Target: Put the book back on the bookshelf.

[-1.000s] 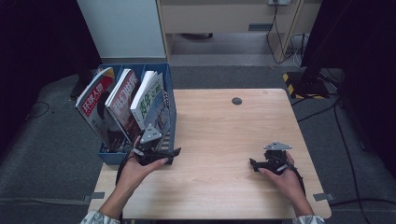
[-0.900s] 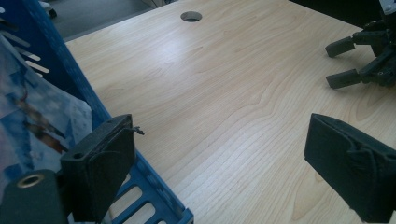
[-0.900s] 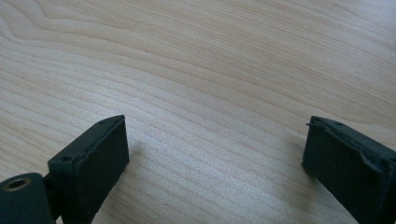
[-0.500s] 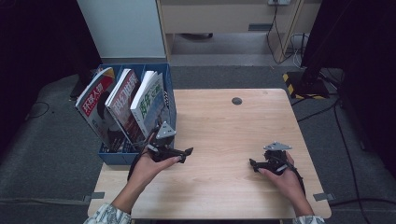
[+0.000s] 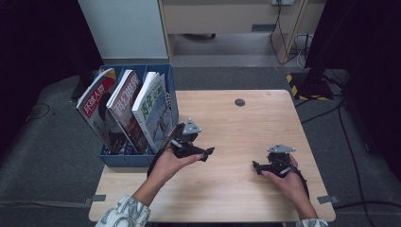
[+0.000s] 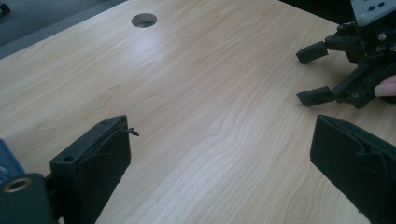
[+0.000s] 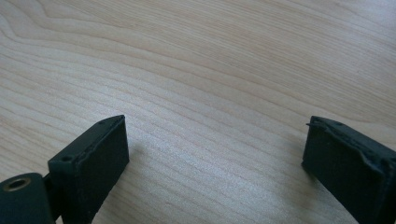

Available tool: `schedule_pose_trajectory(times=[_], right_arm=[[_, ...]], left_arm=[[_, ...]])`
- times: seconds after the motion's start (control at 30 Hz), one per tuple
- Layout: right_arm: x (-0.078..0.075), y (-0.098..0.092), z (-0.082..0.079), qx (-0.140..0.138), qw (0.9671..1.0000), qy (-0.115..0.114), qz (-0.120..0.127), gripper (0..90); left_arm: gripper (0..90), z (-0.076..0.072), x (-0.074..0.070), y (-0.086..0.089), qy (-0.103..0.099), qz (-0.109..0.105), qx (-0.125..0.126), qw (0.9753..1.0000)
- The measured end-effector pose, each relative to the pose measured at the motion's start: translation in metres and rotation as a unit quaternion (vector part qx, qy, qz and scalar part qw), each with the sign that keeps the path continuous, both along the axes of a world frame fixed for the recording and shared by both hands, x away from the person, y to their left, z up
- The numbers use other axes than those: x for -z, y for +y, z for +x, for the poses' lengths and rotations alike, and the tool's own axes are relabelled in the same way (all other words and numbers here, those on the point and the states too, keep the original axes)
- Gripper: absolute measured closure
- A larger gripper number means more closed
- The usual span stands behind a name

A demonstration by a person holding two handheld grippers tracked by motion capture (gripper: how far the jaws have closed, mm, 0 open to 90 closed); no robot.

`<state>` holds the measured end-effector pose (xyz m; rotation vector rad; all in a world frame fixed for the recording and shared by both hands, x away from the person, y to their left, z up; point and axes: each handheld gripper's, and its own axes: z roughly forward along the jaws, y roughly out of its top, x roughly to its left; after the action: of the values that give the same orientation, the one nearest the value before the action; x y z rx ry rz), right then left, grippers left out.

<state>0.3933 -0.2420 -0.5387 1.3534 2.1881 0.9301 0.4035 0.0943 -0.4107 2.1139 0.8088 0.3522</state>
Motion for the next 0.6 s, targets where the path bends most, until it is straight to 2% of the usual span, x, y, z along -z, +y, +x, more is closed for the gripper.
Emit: schedule_pose_trajectory(times=[0.13, 0.33, 0.43, 0.57, 0.6], right_arm=[[0.0, 0.0, 0.0, 0.0, 1.0, 0.0, 0.0, 7.2], [0.0, 0.0, 0.0, -0.001, 1.0, 0.0, -0.001, 7.2], [0.0, 0.0, 0.0, -0.002, 1.0, -0.001, -0.001, 7.2], [0.0, 0.0, -0.001, -0.001, 1.0, 0.001, 0.0, 7.2], [0.0, 0.0, -0.001, -0.001, 1.0, 0.001, 0.0, 7.2]], left_arm=[[4.8, 0.006, 0.002, -0.008, 0.006, -0.002, 0.001, 1.0], [4.9, 0.013, 0.01, -0.027, 0.014, 0.021, 0.004, 0.9997], [4.9, 0.015, 0.013, -0.03, 0.015, 0.019, 0.001, 0.9997], [4.9, 0.019, 0.022, -0.036, 0.024, 0.026, 0.004, 0.9994], [4.9, 0.021, 0.028, -0.039, 0.03, 0.03, 0.004, 0.9991]])
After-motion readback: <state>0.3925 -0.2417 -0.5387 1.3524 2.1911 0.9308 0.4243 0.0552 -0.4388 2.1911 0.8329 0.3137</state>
